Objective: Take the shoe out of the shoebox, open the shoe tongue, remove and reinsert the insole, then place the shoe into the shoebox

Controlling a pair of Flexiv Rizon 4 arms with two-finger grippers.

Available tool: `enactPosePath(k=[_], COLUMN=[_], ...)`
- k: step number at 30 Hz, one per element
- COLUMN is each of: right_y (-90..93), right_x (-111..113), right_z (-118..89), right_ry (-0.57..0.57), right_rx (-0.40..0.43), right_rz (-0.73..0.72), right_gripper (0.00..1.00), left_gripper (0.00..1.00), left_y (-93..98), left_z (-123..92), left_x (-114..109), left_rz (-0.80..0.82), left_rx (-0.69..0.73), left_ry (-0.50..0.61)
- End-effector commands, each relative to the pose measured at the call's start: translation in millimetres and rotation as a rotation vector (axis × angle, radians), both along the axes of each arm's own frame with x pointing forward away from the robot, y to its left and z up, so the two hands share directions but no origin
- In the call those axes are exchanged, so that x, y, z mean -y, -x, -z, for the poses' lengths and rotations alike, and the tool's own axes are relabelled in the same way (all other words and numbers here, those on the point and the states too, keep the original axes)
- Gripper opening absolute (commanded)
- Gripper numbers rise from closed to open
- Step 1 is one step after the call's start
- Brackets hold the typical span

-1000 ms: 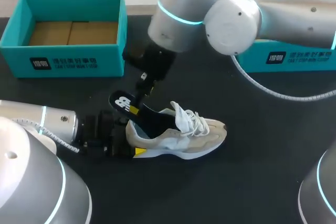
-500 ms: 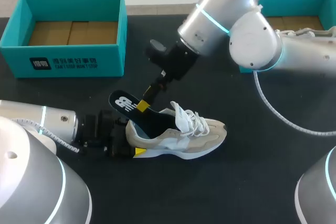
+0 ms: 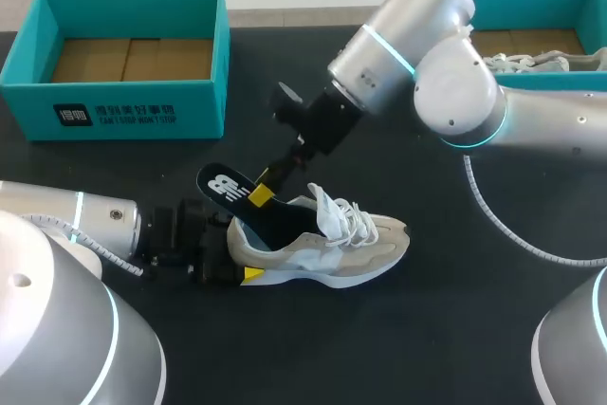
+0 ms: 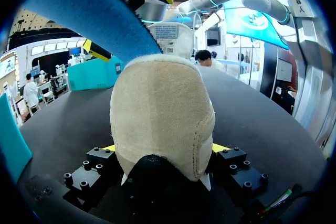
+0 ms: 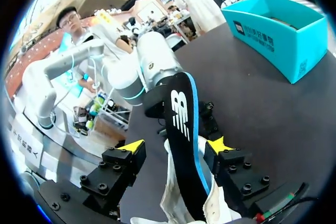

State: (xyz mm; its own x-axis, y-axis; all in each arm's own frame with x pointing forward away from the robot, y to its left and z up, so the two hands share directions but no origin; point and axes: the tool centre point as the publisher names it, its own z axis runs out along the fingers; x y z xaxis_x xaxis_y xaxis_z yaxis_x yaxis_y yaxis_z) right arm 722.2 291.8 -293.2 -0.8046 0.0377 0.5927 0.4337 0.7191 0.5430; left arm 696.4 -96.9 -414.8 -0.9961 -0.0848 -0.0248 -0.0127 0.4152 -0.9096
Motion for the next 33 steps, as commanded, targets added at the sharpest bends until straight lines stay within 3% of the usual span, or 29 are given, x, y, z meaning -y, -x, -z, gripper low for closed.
enactPosePath(k=[1, 8, 9, 14, 20, 21, 23, 33], right_y=[-3.8, -1.3, -1.2, -2.2, 1.4, 2.0, 2.6, 6.3], right_x=[-10, -17, -18, -21, -22, -22, -22, -23], right_z=[8, 12, 13, 14, 15, 15, 15, -11], right_ry=[-0.016, -0.042, -0.051, -0.062, -0.069, -0.068, -0.066, -0.073], right_rx=[-0.014, -0.034, -0.036, -0.043, -0.053, -0.054, -0.056, -0.023], right_rz=[-0.024, -0.088, -0.102, -0.127, -0.145, -0.146, -0.147, -0.109], right_gripper=[0.65, 0.6, 0.5, 0.48, 0.34, 0.27, 0.0, 0.0], left_gripper=[0.0, 0.0, 0.0, 0.0, 0.0, 0.0, 0.0, 0.0], left_y=[1.1, 1.1, 1.1, 1.1, 1.1, 1.1, 1.1, 1.1], left_z=[2, 2, 2, 2, 2, 2, 2, 2], left_x=[2, 2, 2, 2, 2, 2, 2, 2], left_rz=[-0.002, -0.002, -0.002, -0.002, -0.002, -0.002, -0.002, -0.002], left_rx=[0.001, 0.001, 0.001, 0.001, 0.001, 0.001, 0.001, 0.001], left_ry=[-0.002, -0.002, -0.002, -0.002, -0.002, -0.002, -0.002, -0.002])
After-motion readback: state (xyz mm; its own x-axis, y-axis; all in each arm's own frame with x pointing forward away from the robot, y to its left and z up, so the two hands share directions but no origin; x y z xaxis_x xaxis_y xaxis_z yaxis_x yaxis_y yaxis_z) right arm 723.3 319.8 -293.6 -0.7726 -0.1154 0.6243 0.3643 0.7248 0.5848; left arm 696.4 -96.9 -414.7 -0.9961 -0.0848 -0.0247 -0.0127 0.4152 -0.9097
